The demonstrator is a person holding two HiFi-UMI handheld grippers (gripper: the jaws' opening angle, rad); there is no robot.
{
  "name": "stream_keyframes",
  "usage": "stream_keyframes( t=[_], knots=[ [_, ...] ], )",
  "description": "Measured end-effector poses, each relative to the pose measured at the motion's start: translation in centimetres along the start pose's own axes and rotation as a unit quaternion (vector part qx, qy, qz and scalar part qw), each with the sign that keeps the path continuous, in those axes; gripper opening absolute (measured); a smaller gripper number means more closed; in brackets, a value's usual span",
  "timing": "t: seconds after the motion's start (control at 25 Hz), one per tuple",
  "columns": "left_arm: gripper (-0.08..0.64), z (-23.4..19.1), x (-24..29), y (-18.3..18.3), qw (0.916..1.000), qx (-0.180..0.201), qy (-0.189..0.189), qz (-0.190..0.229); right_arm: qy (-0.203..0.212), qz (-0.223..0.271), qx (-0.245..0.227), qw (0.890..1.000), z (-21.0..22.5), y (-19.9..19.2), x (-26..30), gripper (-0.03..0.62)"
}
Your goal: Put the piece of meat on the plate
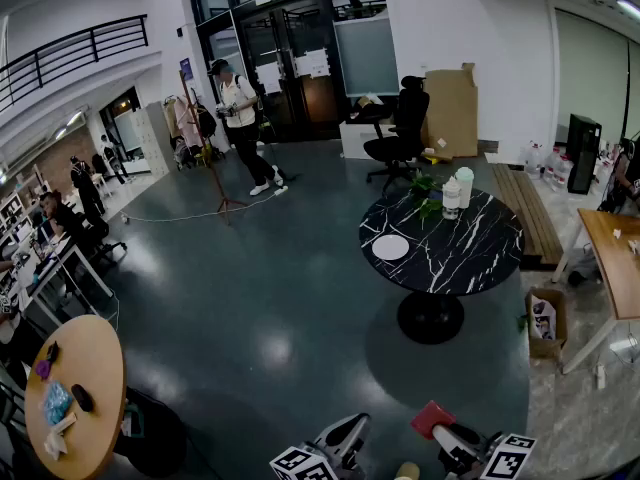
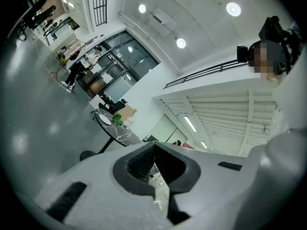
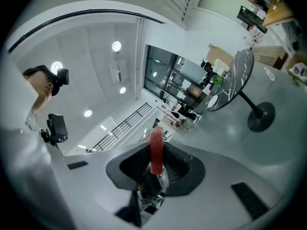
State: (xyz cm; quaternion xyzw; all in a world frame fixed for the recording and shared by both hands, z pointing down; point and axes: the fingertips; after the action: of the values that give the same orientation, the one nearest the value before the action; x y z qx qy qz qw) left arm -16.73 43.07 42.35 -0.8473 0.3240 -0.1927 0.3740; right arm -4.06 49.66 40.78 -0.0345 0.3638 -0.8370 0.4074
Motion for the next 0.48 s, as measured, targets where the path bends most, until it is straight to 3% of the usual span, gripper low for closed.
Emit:
stream_keyframes(
  t=[0.12,0.48],
  knots=[
    [0.008,0.0,3.1,1.8,0.9998,0.0,-0.004,0.022,0.013,-0.002,-0.002,1.0,1.1,2.5,1.5,0.081],
    [0.008,0.7,8.8,3.3,0.9992,0.016,-0.011,0.035,0.03,0.001,-0.008,1.0,4.4,7.5,3.0,0.081]
  ],
)
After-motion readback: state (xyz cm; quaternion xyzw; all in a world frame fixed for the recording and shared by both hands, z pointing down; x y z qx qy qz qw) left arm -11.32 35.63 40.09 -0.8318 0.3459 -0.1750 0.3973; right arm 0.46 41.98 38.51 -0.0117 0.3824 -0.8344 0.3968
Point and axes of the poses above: the fingertips, and each gripper's own axes: x forward along the fingers, z to its right, y out of its top, and after that the axes turned 14 degrees about y, right-handed
